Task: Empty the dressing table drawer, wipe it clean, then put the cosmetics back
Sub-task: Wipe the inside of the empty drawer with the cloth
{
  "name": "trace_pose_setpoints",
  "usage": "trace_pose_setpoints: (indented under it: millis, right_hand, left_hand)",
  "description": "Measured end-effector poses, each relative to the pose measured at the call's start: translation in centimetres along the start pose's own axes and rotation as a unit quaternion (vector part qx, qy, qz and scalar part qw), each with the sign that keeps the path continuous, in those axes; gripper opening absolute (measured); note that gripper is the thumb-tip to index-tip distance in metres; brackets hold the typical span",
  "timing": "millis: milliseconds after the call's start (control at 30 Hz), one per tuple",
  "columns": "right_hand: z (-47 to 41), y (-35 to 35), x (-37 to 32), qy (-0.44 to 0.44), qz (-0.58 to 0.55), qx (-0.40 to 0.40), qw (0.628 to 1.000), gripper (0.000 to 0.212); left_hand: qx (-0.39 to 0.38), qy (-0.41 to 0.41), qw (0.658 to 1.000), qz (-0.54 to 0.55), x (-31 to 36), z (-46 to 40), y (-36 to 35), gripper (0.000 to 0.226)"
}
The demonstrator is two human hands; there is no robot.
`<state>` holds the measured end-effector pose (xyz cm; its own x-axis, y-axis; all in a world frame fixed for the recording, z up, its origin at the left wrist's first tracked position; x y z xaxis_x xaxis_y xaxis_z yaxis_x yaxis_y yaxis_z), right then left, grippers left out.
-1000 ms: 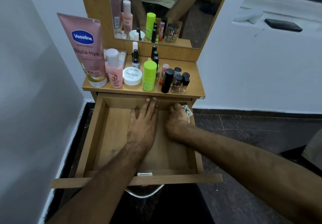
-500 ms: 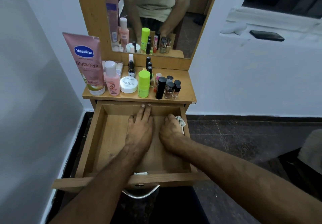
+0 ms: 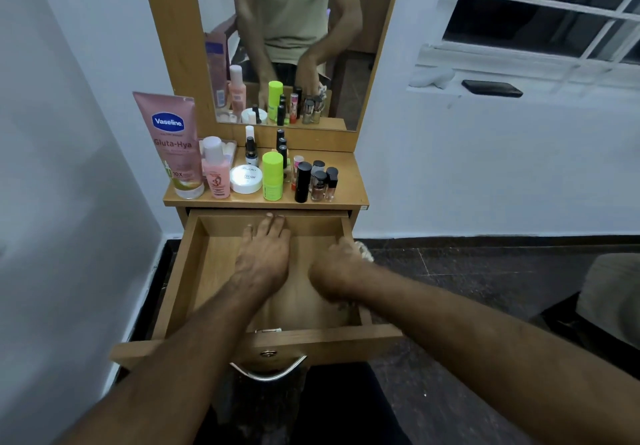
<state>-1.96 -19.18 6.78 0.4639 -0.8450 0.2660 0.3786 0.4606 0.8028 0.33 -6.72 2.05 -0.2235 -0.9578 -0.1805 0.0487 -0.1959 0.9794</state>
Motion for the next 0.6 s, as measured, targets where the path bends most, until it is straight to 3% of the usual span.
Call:
trace_pose_setpoints:
  millis: [67,133,233,333,467,600]
  right_hand:
    - [1.1,2.2,2.7,-0.034,-0.056,0.08,0.995,0.02]
    - [2.1,3.3,5.8,-0.071,-0.129,0.152,0.977,0.011]
    - [2.7,2.8,8.7,-0.133,-0.213,0.202,0.947,0.011]
    - [2.3,1.9,8.7,-0.126,-0.301,0.248,0.912,0.009]
    - [-0.2,0.6,4.9,-0.042,-0.183,0.344,0.92,0.016]
    - [-3.6,-1.9,1.7,0.021,-0.012,0.284,0.959,0.027]
  left_hand:
    - [0.001,0.0,1.0,0.002,0.0,0.6,0.2,0.062]
    - [0.006,0.0,1.0,0.005,0.3,0.8,0.5,0.063]
    - [0.019,0.0,1.0,0.003,1.0,0.9,0.7,0.065]
    - [0.021,-0.003,1.0,-0.001,1.8,0.7,0.4,0.065]
    - [0.036,0.011,0.999,0.003,2.0,0.9,-1.1,0.068]
    - [0.015,0.018,0.999,-0.024,1.5,1.3,-3.0,0.088]
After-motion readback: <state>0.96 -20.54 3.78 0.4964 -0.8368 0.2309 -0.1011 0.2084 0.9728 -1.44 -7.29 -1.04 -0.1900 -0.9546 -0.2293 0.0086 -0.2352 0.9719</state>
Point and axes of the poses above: each hand's wrist, its own z-axis away from the middle knuckle, its own y-axis out of the back of the hand, x = y × z, the point moved 1 cm from there along -z, towards the middle knuckle, and after that the axes turned 14 degrees about -z, right-handed, at the moved point
